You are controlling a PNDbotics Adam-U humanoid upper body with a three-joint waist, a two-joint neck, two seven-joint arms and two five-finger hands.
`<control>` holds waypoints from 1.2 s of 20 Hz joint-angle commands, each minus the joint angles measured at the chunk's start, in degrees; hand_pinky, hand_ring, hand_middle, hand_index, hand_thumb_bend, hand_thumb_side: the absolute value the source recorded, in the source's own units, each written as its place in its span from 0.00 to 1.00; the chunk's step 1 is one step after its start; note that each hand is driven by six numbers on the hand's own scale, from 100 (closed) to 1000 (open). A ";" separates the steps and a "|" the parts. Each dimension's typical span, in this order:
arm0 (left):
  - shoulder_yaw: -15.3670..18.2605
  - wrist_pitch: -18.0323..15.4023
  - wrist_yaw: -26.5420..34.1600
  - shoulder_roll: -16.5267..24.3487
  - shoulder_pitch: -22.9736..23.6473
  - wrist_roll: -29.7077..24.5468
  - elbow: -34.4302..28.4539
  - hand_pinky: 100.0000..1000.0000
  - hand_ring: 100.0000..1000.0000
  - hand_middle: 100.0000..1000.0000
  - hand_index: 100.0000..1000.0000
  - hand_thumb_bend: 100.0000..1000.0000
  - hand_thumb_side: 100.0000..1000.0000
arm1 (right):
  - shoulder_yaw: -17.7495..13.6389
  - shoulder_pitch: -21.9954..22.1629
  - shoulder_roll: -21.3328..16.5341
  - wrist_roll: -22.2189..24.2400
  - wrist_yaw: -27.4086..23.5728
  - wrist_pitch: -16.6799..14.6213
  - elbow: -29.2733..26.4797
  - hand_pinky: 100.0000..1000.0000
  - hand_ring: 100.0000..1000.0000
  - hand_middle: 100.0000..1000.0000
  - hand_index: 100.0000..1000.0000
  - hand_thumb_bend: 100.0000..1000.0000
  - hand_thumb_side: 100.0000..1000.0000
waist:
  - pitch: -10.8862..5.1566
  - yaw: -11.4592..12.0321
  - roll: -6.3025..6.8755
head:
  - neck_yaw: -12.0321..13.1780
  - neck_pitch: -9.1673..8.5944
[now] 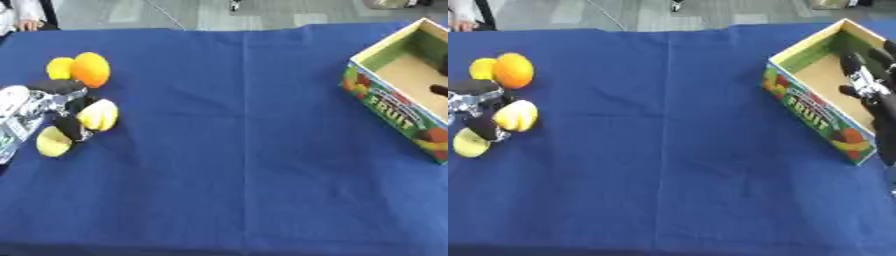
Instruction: Pick up the objects with one hand, pass them to the other hand, and then place them into the box on the other side of the table.
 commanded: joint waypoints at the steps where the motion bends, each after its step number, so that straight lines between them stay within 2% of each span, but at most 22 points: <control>1: 1.73 1.35 -0.56 2.17 -0.47 4.62 -2.91 0.58 0.53 0.46 0.52 0.17 0.00 | -0.33 -0.39 -1.02 0.19 -0.22 -0.16 -1.23 0.70 0.82 0.93 0.99 0.41 0.27 | -1.10 0.09 0.41 | -0.06 -0.28; 4: 2.81 1.24 0.80 3.12 0.09 7.89 -6.99 0.57 0.51 0.45 0.51 0.17 0.00 | -0.37 -0.44 -1.24 0.33 -0.27 -0.45 -1.23 0.70 0.82 0.93 0.99 0.41 0.27 | -1.14 0.13 0.38 | -0.15 -0.26; 10: 6.74 0.33 5.45 5.88 1.22 11.44 -19.87 0.56 0.49 0.44 0.50 0.14 0.00 | -0.09 -1.16 -1.89 0.96 -0.62 -0.87 -1.23 0.70 0.82 0.94 0.99 0.41 0.27 | -1.25 0.34 0.28 | -0.63 0.17; 14: 8.68 0.00 9.52 7.20 1.53 14.29 -28.13 0.55 0.47 0.42 0.48 0.07 0.00 | 0.52 -2.79 -2.87 2.06 -1.28 -1.28 -1.23 0.70 0.82 0.93 0.99 0.40 0.26 | -1.41 0.46 0.20 | -1.15 0.40; 19: 8.04 0.88 11.54 7.07 1.07 16.04 -35.73 0.54 0.46 0.40 0.48 0.06 0.00 | 1.50 -5.37 -4.26 3.77 -2.61 -1.72 -1.23 0.70 0.82 0.93 0.99 0.40 0.26 | -1.63 0.48 0.04 | -2.23 0.07; 24: 6.83 1.74 10.09 4.06 -0.45 14.67 -39.19 0.54 0.45 0.40 0.48 0.05 0.00 | 2.67 -6.97 -5.03 5.59 -3.25 -1.67 -1.23 0.70 0.82 0.93 0.99 0.39 0.26 | -1.76 0.50 -0.35 | -3.81 -0.04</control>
